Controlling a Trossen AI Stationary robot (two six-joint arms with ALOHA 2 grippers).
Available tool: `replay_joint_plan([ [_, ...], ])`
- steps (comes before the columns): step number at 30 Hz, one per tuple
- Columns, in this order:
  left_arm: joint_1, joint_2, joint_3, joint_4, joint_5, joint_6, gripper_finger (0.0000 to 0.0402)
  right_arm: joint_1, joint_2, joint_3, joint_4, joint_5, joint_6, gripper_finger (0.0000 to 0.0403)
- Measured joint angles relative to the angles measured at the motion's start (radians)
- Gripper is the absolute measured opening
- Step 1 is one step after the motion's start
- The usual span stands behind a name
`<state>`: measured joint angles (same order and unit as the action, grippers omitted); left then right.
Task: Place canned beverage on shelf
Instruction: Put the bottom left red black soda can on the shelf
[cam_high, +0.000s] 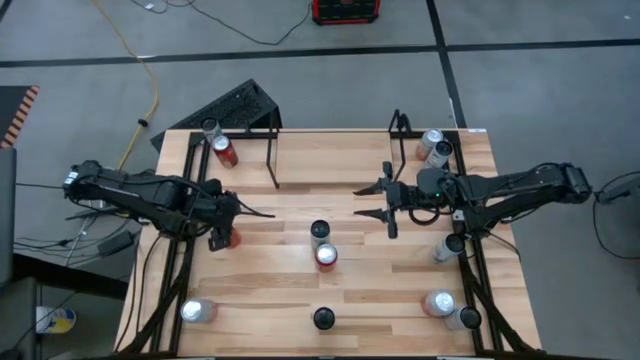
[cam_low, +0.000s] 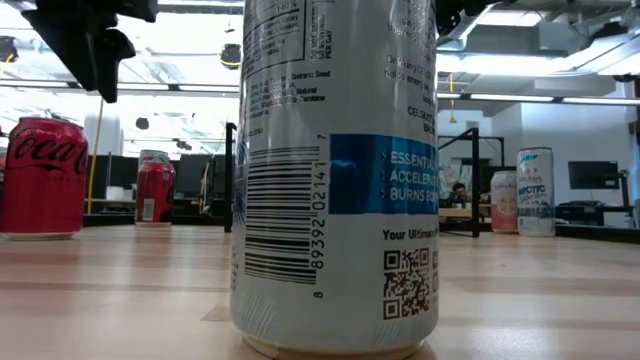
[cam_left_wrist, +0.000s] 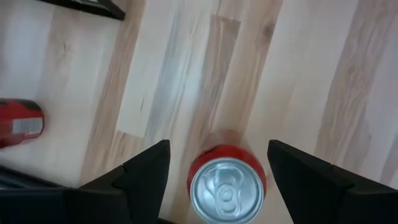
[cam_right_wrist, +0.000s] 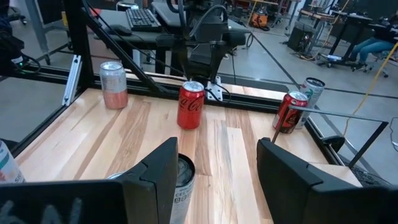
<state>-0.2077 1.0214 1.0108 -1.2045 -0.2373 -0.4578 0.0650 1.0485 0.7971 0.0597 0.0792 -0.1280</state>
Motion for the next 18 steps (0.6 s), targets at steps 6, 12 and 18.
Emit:
replay_joint_plan([
  [6, 0.0, 0.0, -0.001, -0.001, -0.049, -0.059, 0.0267, 0.0, 0.0, 0.0, 0.001, 0.0, 0.0, 0.0205],
  [12, 0.029, 0.013, -0.001, -0.013, -0.108, -0.083, 0.0316, -0.007, 0.0, 0.0, 0.006, 0.0, 0.011, 0.0205],
  [18, 0.089, 0.059, -0.001, -0.016, -0.027, -0.124, 0.0374, -0.01, 0.0, 0.0, 0.016, 0.002, 0.03, 0.0205],
])
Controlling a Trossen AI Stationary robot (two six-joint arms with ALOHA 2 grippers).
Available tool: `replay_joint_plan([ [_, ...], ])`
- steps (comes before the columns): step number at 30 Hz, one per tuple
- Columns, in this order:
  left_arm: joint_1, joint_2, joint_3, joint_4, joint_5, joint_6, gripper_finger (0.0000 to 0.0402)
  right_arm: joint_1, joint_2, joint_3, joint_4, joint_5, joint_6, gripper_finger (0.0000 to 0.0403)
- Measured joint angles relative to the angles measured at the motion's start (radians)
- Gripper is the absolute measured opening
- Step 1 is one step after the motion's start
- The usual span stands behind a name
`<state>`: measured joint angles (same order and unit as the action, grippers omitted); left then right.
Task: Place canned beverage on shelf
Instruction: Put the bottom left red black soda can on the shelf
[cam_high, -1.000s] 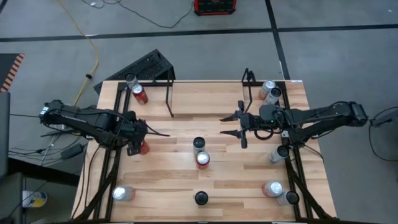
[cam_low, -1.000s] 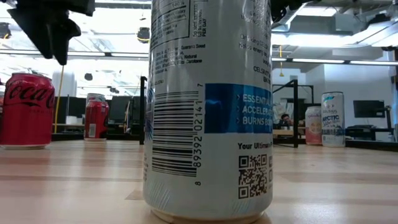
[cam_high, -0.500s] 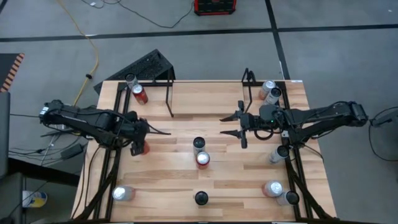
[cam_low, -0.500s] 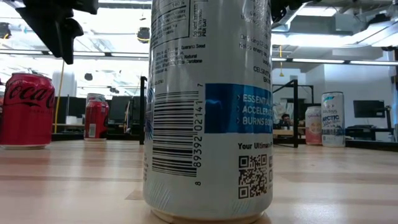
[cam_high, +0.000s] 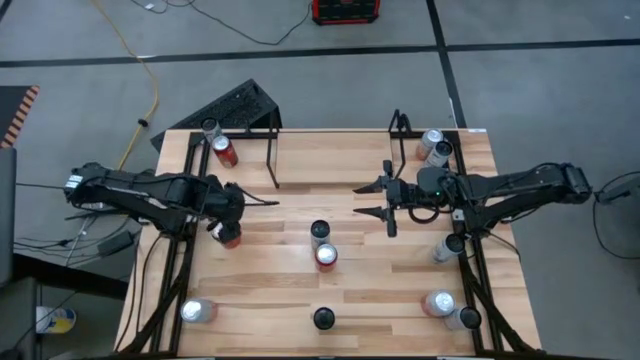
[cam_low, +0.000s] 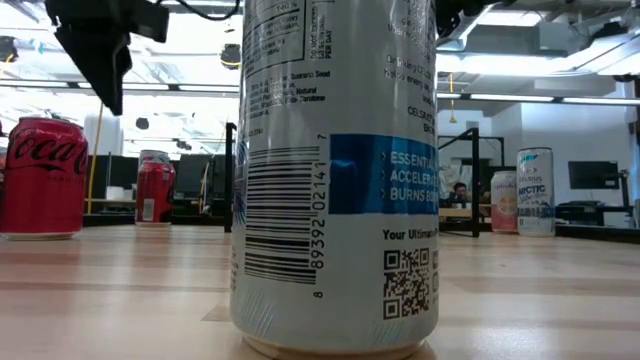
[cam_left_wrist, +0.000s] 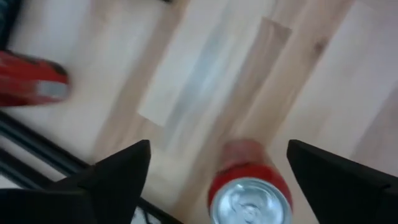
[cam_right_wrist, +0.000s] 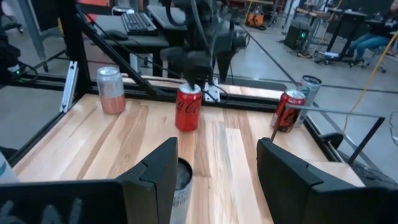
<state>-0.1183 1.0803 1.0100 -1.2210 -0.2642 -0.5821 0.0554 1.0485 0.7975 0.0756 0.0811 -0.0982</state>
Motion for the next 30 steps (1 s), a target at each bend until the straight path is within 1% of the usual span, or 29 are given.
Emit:
replay_joint_plan([
  [2, 0.013, 0.012, 0.0, 0.0, 0.05, 0.024, 0.0383, -0.004, 0.0, 0.0, 0.0, 0.0, 0.0, 0.0205],
  [5, 0.023, 0.021, 0.0, 0.0, 0.111, 0.047, 0.0386, -0.009, 0.0, 0.0, 0.0, 0.0, 0.001, 0.0205],
  [9, 0.025, 0.019, 0.0, -0.013, 0.157, 0.037, 0.0387, -0.014, 0.0, 0.0, -0.001, 0.0, 0.001, 0.0205],
  [11, 0.024, 0.015, 0.0, -0.057, 0.174, 0.011, 0.0387, -0.014, 0.0, 0.0, -0.001, 0.0, 0.003, 0.0205],
  [16, 0.024, 0.014, 0.0, -0.133, 0.18, -0.047, 0.0387, -0.014, 0.0, 0.0, -0.002, 0.0, 0.003, 0.0205],
  [27, 0.024, 0.014, 0.0, -0.127, 0.2, -0.116, 0.0387, -0.007, 0.0, 0.0, -0.018, -0.002, 0.003, 0.0205],
  [30, 0.024, 0.015, 0.0, -0.127, 0.201, -0.156, 0.0387, -0.008, 0.0, 0.0, -0.02, -0.002, -0.004, 0.0205],
])
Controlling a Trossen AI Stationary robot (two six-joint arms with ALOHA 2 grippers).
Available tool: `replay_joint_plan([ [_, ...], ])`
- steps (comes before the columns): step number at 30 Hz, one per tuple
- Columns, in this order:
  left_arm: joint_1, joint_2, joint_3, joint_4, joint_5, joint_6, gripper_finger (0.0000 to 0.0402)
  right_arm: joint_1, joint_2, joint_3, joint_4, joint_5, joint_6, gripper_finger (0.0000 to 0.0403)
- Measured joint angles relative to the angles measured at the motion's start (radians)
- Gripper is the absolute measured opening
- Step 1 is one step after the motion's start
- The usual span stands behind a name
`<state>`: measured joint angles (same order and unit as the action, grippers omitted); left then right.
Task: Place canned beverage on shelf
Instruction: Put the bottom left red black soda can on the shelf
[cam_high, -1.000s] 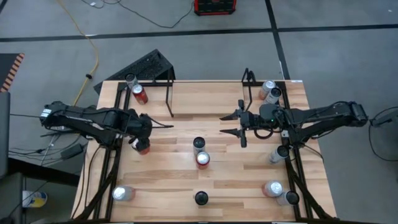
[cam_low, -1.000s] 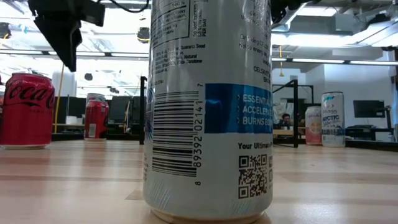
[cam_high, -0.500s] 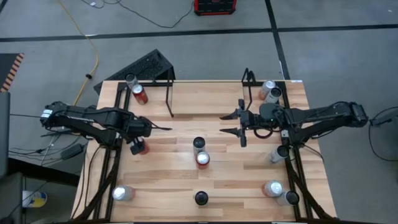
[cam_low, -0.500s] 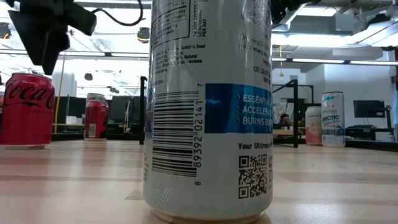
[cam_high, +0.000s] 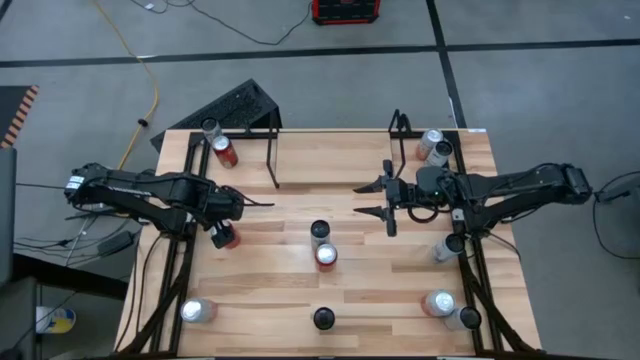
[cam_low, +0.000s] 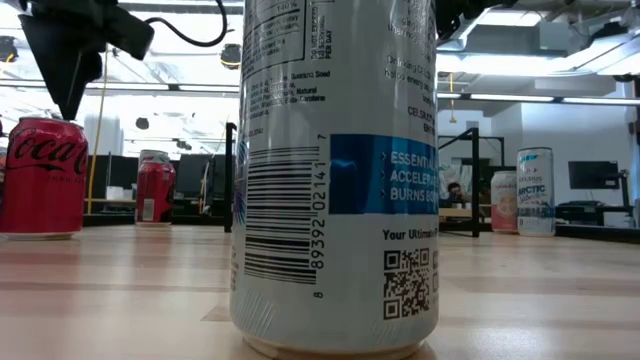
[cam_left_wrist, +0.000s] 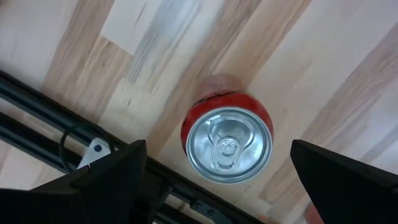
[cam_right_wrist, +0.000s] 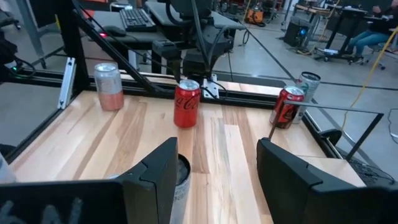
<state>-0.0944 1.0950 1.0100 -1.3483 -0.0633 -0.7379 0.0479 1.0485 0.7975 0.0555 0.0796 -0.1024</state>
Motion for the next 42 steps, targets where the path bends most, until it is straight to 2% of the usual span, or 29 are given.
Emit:
replay_joint_plan([
  [11, -0.005, 0.03, 0.0, 0.006, -0.022, -0.04, 0.0387, -0.005, 0.0, 0.0, -0.008, 0.0, -0.003, 0.0205],
  [22, -0.074, 0.186, 0.0, 0.017, -0.012, -0.074, 0.0387, -0.012, 0.0, 0.0, -0.013, 0.0, -0.003, 0.0205],
  [28, -0.071, 0.21, -0.114, 0.078, 0.031, -0.109, 0.0387, -0.018, -0.005, 0.0, -0.008, 0.0, -0.003, 0.0205],
  [33, -0.07, 0.198, -0.22, 0.214, 0.082, -0.122, 0.0387, -0.018, -0.005, 0.0, -0.003, 0.0, -0.003, 0.0205],
  [36, -0.07, 0.197, -0.236, 0.238, 0.092, -0.111, 0.0387, -0.018, -0.005, 0.0, 0.019, 0.0, -0.003, 0.0205],
  [42, -0.07, 0.197, -0.236, 0.256, 0.042, -0.071, 0.0387, -0.019, -0.005, 0.0, 0.061, 0.0, -0.001, 0.0205],
])
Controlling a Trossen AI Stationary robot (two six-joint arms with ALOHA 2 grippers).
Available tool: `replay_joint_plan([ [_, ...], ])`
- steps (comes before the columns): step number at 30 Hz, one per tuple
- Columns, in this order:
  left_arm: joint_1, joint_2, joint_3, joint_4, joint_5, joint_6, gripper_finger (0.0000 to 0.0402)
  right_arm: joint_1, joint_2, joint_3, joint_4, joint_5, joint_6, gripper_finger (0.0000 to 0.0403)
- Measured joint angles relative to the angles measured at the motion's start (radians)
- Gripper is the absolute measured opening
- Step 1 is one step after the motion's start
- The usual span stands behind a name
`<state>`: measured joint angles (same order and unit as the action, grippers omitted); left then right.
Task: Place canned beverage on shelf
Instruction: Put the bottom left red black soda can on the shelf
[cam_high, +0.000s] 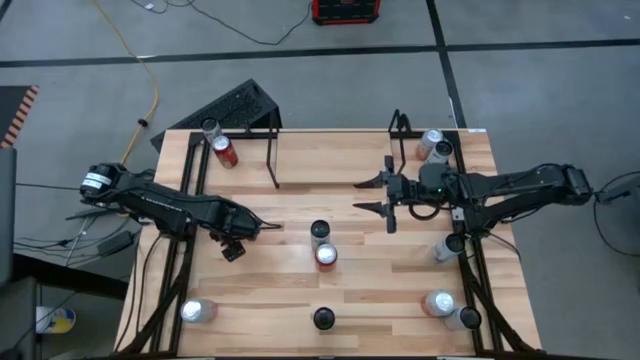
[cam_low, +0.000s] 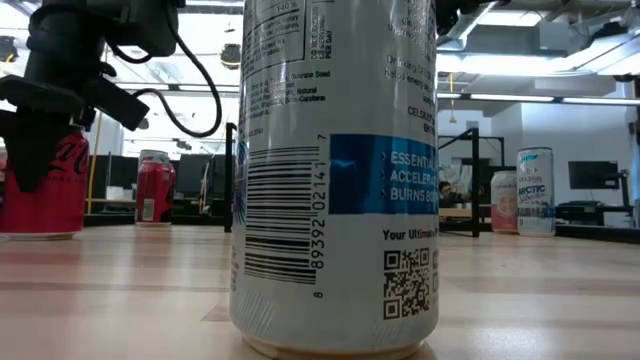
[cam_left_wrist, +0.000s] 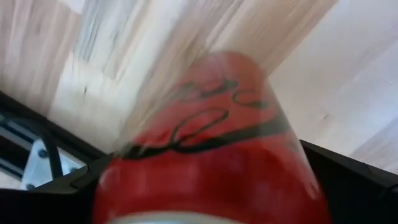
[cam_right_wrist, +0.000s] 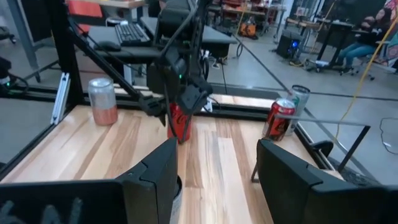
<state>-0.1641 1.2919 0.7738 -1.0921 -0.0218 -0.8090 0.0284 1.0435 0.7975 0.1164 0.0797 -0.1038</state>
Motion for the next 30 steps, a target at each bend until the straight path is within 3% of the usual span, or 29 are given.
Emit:
replay_joint_plan([
  [17, 0.01, 0.003, 0.061, 0.001, -0.024, 0.131, 0.0387, -0.03, 0.0, 0.0, -0.008, 0.011, 0.035, 0.0205],
  [24, 0.011, 0.003, 0.058, 0.006, -0.04, 0.11, 0.0385, -0.031, 0.0, 0.0, -0.007, 0.011, 0.035, 0.0205],
  [30, 0.014, 0.003, 0.057, -0.008, -0.016, 0.108, 0.0326, -0.032, 0.0, 0.0, 0.0, 0.011, 0.028, 0.0205],
])
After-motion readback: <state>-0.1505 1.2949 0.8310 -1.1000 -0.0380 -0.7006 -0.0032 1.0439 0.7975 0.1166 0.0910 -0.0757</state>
